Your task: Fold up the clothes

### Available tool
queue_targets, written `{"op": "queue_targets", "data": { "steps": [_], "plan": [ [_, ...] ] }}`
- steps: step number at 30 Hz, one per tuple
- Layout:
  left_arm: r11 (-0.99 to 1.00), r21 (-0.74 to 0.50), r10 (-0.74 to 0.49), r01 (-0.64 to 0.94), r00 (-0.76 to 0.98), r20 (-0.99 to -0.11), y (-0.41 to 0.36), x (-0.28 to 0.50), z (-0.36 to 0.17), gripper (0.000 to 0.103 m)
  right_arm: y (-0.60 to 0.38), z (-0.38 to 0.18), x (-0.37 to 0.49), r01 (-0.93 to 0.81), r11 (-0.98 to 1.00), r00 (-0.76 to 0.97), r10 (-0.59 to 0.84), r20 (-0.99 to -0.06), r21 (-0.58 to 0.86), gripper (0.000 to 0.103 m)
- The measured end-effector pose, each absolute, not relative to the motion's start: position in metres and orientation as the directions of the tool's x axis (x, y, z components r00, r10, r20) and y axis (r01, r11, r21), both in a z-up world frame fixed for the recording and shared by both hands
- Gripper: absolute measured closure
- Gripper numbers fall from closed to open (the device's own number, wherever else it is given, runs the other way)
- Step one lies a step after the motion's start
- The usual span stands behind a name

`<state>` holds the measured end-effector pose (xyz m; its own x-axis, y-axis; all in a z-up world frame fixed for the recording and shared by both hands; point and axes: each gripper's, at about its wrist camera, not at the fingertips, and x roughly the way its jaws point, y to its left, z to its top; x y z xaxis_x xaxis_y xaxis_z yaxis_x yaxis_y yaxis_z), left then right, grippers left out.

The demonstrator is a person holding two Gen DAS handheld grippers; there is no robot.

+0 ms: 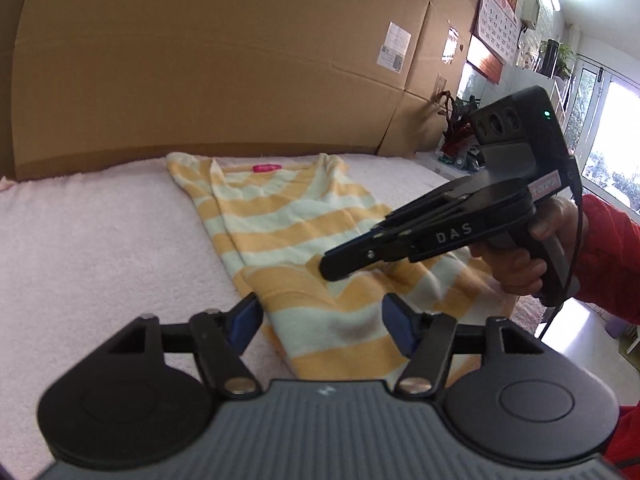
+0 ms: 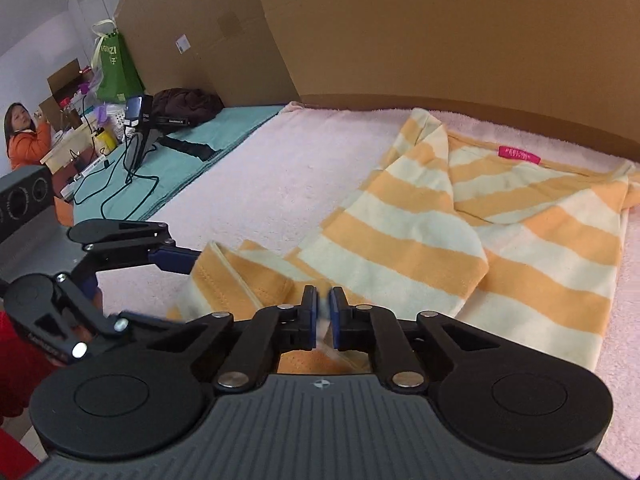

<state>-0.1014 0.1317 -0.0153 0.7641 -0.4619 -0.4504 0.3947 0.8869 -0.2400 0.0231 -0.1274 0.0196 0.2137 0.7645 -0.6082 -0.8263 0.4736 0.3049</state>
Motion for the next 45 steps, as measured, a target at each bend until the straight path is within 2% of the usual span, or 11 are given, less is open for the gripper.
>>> {"op": "queue_targets", "data": {
  "steps": [3, 7, 10, 12, 15, 18, 22, 32, 36, 41, 45],
  "plan": [
    [0.866, -0.273, -0.499, 0.42, 0.765, -0.406, 0.137, -0.1, -0.011, 0.05, -0.134, 0.021, 0.019, -0.823, 0.499, 0.245, 0.744, -0.622, 0.271, 0.095],
    [0.908, -0.269, -0.418, 0.321, 0.721, -0.553, 0.13, -0.064, -0.028, 0.05, -0.132, 0.006, 0.021, -0.804, 0.558, 0.312, 0.691, -0.652, 0.206, 0.09],
    [0.913, -0.265, -0.407, 0.31, 0.734, -0.544, 0.134, -0.07, -0.023, 0.048, -0.146, 0.019, 0.013, -0.796, 0.571, 0.376, 0.728, -0.574, 0.202, 0.071],
    [0.914, -0.264, -0.404, 0.309, 0.755, -0.516, 0.14, -0.082, -0.019, 0.037, -0.154, 0.03, 0.006, -0.835, 0.499, 0.322, 0.783, -0.532, 0.23, 0.071],
    [0.889, -0.306, -0.454, 0.342, 0.746, -0.486, 0.144, -0.093, -0.017, 0.035, -0.139, 0.024, -0.003, -0.884, 0.445, 0.296, 0.771, -0.564, 0.144, 0.062],
    [0.881, -0.308, -0.47, 0.359, 0.736, -0.487, 0.139, -0.097, -0.019, 0.035, -0.125, 0.018, -0.011, -0.92, 0.385, 0.272, 0.755, -0.597, 0.068, 0.066],
    [0.881, -0.298, -0.472, 0.367, 0.715, -0.515, 0.126, -0.096, -0.026, 0.036, -0.117, 0.017, -0.006, -0.925, 0.369, 0.243, 0.758, -0.606, 0.089, 0.097],
    [0.88, -0.315, -0.474, 0.357, 0.706, -0.526, 0.122, -0.094, -0.034, 0.038, -0.1, -0.007, -0.006, -0.893, 0.446, 0.401, 0.73, -0.554, -0.06, 0.096],
    [0.904, -0.293, -0.425, 0.311, 0.729, -0.536, 0.124, -0.101, -0.036, 0.035, -0.148, 0.013, 0.002, -0.805, 0.579, 0.462, 0.751, -0.473, 0.133, 0.093],
    [0.931, -0.23, -0.362, 0.282, 0.782, -0.507, 0.119, -0.119, -0.03, 0.043, -0.231, 0.023, -0.02, -0.669, 0.669, 0.537, 0.737, -0.411, 0.325, 0.087],
    [0.934, -0.226, -0.356, 0.277, 0.78, -0.514, 0.11, -0.109, -0.027, 0.057, -0.246, 0.009, -0.054, -0.594, 0.778, 0.671, 0.619, -0.409, 0.204, 0.055]
  ]
}}
